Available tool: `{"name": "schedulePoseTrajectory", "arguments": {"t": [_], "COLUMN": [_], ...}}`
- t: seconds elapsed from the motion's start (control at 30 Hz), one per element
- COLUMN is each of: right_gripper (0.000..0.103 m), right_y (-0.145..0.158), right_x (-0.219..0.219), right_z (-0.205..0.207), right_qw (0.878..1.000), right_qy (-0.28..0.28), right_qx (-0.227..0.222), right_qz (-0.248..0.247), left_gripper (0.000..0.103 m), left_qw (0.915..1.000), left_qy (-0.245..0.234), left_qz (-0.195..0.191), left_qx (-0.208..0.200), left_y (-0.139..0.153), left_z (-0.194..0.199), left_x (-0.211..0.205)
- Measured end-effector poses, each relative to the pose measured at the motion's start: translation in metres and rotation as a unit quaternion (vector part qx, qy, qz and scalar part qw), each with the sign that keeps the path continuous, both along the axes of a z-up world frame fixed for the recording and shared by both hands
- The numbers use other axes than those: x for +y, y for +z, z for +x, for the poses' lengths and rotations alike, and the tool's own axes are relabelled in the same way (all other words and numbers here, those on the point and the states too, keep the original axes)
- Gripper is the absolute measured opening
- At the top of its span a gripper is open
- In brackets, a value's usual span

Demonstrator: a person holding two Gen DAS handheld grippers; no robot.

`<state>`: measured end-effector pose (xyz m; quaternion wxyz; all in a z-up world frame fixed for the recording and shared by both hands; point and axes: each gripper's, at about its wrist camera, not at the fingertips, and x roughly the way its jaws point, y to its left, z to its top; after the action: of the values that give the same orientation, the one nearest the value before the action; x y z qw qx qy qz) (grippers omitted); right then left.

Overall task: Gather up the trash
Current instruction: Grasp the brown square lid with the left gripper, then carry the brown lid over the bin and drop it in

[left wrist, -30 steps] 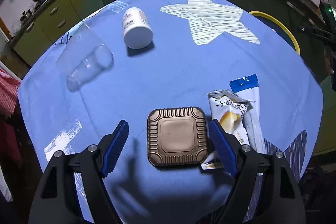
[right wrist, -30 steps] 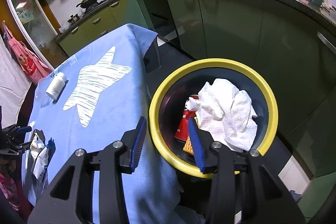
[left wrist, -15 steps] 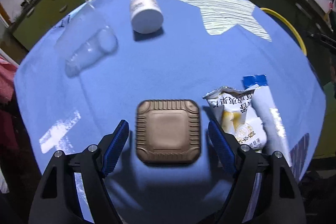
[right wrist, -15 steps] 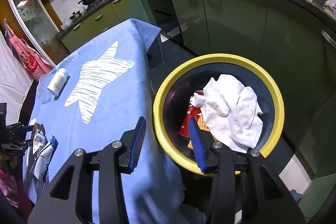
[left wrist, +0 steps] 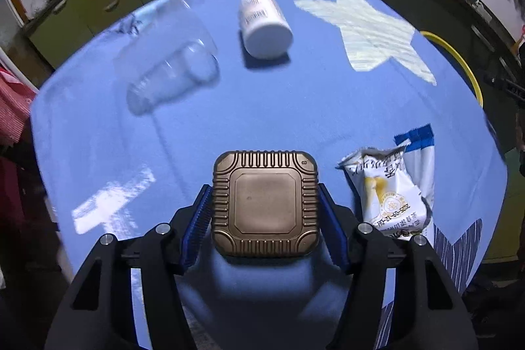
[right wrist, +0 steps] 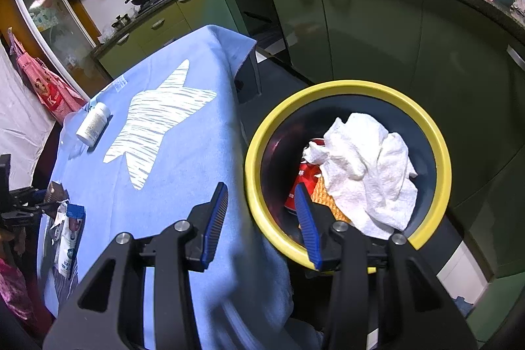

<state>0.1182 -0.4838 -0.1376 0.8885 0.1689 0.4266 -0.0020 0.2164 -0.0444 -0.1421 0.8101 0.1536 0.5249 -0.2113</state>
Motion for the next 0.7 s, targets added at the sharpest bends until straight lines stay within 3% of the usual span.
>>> {"name": "schedulePoseTrajectory", "arguments": {"t": [0.2,0.37,0.57,0.7], "right_gripper": [0.041,0.041,0.041,0.041], "right_y": [0.003,0.015,0.031,0.037], "right_x": [-0.002,-0.011,-0.026,-0.041], "right_z": [-0.003,-0.016,-0.045,-0.065], "right_qw": [1.0,0.999,0.998,0.997], "right_qy": [-0.005,-0.016,-0.042,-0.065], "right_qx": [-0.008,-0.027,-0.043,-0.049], "right_qz": [0.005,0.01,-0.005,-0.012], "left_gripper": [0.062,0.062,0.062,0.062], "left_qw": [0.9989,0.9953,0.9826,0.9682], "left_qy": [-0.024,-0.081,-0.176,-0.245], "left_qz": [-0.012,-0.028,-0.038,-0.048], "left_qx": [-0.039,-0.047,-0.044,-0.02], "left_y": [0.043,0.073,0.09,0.091], "left_z": [-0.008,-0.01,-0.008,-0.011], "left_x": [-0.013,-0.058,-0.159,-0.244]}}
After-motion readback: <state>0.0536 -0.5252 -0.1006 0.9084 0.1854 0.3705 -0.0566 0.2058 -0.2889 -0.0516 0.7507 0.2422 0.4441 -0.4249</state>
